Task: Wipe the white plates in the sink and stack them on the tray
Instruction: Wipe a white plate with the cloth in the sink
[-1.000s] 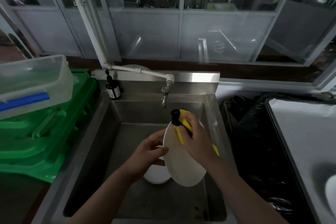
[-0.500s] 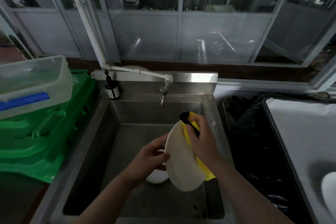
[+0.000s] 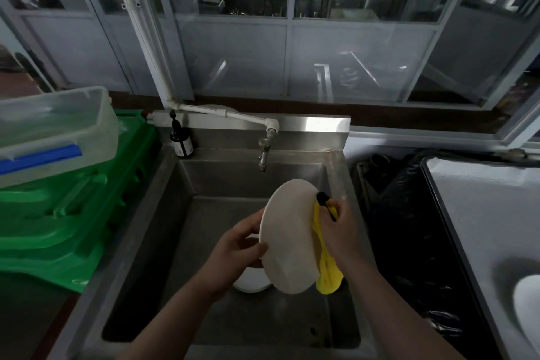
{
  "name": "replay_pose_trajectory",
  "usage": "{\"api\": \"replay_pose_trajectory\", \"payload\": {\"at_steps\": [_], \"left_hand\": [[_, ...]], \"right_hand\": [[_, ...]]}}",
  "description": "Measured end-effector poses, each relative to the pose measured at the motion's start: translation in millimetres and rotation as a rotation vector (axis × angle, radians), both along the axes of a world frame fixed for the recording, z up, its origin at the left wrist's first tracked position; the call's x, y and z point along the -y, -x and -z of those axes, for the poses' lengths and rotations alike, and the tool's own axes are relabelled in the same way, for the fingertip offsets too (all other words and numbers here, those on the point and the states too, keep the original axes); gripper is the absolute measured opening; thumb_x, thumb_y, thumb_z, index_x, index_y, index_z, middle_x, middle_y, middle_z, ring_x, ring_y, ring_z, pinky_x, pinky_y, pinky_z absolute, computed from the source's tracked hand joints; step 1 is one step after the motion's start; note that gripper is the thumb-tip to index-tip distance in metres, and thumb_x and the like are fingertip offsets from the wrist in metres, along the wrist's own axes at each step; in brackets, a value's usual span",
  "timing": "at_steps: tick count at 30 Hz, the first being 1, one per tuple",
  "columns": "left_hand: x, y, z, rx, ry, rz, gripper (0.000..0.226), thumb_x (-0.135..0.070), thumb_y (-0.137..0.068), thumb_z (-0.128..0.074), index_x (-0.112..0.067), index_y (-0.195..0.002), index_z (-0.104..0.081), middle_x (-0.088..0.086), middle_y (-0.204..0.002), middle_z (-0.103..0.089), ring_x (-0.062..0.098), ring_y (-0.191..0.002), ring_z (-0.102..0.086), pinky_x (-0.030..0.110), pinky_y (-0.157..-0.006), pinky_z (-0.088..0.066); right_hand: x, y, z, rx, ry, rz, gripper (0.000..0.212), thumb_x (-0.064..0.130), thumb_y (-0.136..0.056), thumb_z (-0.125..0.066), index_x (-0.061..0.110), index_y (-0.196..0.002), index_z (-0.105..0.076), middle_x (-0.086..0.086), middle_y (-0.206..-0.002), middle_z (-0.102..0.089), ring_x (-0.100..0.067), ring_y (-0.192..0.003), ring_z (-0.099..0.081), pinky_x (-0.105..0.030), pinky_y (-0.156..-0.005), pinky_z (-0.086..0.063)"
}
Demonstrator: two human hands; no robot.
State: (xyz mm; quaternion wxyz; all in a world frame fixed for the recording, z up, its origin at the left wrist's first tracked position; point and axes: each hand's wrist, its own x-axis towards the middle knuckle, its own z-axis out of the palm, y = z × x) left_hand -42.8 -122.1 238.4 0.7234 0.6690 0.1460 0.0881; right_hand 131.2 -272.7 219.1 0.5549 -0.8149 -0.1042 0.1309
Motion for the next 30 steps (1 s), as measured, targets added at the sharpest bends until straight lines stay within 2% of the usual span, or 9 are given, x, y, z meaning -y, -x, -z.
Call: {"api": "replay_pose_trajectory", "payload": {"at_steps": [3, 7, 10, 14, 17, 19, 22, 26, 30], "left_hand": [[-3.5, 1.4, -1.0, -0.003, -0.017, 0.002, 0.058, -0.001, -0.096, -0.058, -0.028, -0.146, -0.046, 0.002, -0.126, -0.064, 0.024, -0.113, -0.066, 0.044, -0.082, -0.06], [-4.2, 0.0, -1.6, -0.028, -0.038, 0.004, 0.059, 0.0, -0.097, -0.056, -0.029, -0.146, -0.045, -0.003, -0.121, -0.065, 0.023, -0.11, -0.068, 0.042, -0.082, -0.061], [-2.3, -2.3, 0.3, -0.033, -0.028, 0.01, 0.06, 0.003, -0.097, -0.056, -0.029, -0.146, -0.045, 0.0, -0.12, -0.066, 0.025, -0.109, -0.068, 0.038, -0.079, -0.06], [-2.0, -4.3, -3.8, -0.034, -0.017, 0.023, 0.059, 0.003, -0.097, -0.055, -0.03, -0.145, -0.045, -0.004, -0.116, -0.067, 0.022, -0.105, -0.07, 0.035, -0.078, -0.06], [-4.8, -5.7, -6.5, -0.033, 0.003, 0.033, 0.059, 0.001, -0.097, -0.056, -0.033, -0.144, -0.047, 0.003, -0.118, -0.066, 0.024, -0.106, -0.07, 0.035, -0.078, -0.059], [-6.3, -6.9, -7.6, -0.034, 0.018, 0.036, 0.058, -0.002, -0.097, -0.058, -0.037, -0.142, -0.051, 0.006, -0.121, -0.065, 0.026, -0.108, -0.069, 0.035, -0.079, -0.059], [-7.9, -8.8, -8.7, -0.026, 0.035, 0.043, 0.058, -0.011, -0.091, -0.062, -0.042, -0.139, -0.054, 0.005, -0.123, -0.065, 0.026, -0.109, -0.068, 0.037, -0.079, -0.059], [-9.7, -13.2, -9.3, -0.037, 0.048, 0.042, 0.059, 0.0, -0.096, -0.056, -0.037, -0.141, -0.052, 0.009, -0.123, -0.066, 0.028, -0.108, -0.068, 0.035, -0.078, -0.059], [-11.9, -15.0, -10.3, -0.045, 0.047, 0.054, 0.055, -0.007, -0.096, -0.057, -0.044, -0.137, -0.055, 0.007, -0.123, -0.066, 0.024, -0.111, -0.067, 0.037, -0.081, -0.058]], "right_hand": [[1.5, 6.2, 10.1, -0.029, 0.02, 0.033, 0.009, 0.026, -0.096, -0.056, 0.018, -0.101, -0.054, 0.004, -0.093, -0.059, -0.009, -0.087, -0.056, -0.023, -0.061, -0.037], [0.8, 16.9, 19.5, -0.066, 0.053, 0.1, 0.01, 0.025, -0.097, -0.058, 0.019, -0.089, -0.055, 0.004, -0.085, -0.056, -0.006, -0.078, -0.053, -0.023, -0.057, -0.036], [-1.5, 19.5, 24.4, -0.089, 0.039, 0.128, 0.015, 0.028, -0.097, -0.058, 0.02, -0.084, -0.056, -0.001, -0.083, -0.061, -0.018, -0.082, -0.06, -0.029, -0.059, -0.043], [-6.8, 15.3, 17.9, -0.046, 0.025, 0.086, 0.01, 0.028, -0.098, -0.056, 0.019, -0.103, -0.054, 0.007, -0.096, -0.057, -0.013, -0.091, -0.057, -0.026, -0.065, -0.042], [-14.2, 15.3, 4.2, 0.051, 0.005, 0.0, 0.02, 0.026, -0.098, -0.055, 0.019, -0.117, -0.052, 0.01, -0.104, -0.056, -0.01, -0.098, -0.055, -0.025, -0.075, -0.041], [-19.7, 16.5, -5.1, 0.087, -0.01, -0.058, 0.027, 0.025, -0.098, -0.056, 0.021, -0.123, -0.047, 0.01, -0.11, -0.054, -0.006, -0.099, -0.055, -0.022, -0.077, -0.041], [-24.4, 20.7, -19.4, 0.149, -0.028, -0.145, 0.032, 0.025, -0.097, -0.057, 0.024, -0.126, -0.043, 0.012, -0.111, -0.052, -0.001, -0.101, -0.053, -0.016, -0.076, -0.042], [-27.5, 31.4, -34.8, 0.237, -0.029, -0.28, 0.032, 0.024, -0.099, -0.055, 0.027, -0.127, -0.042, 0.02, -0.109, -0.05, 0.01, -0.101, -0.05, -0.005, -0.074, -0.04], [-31.1, 41.6, -37.0, 0.26, -0.052, -0.403, 0.033, 0.022, -0.099, -0.054, 0.027, -0.13, -0.043, 0.021, -0.111, -0.057, 0.006, -0.104, -0.056, -0.012, -0.081, -0.044]]}}
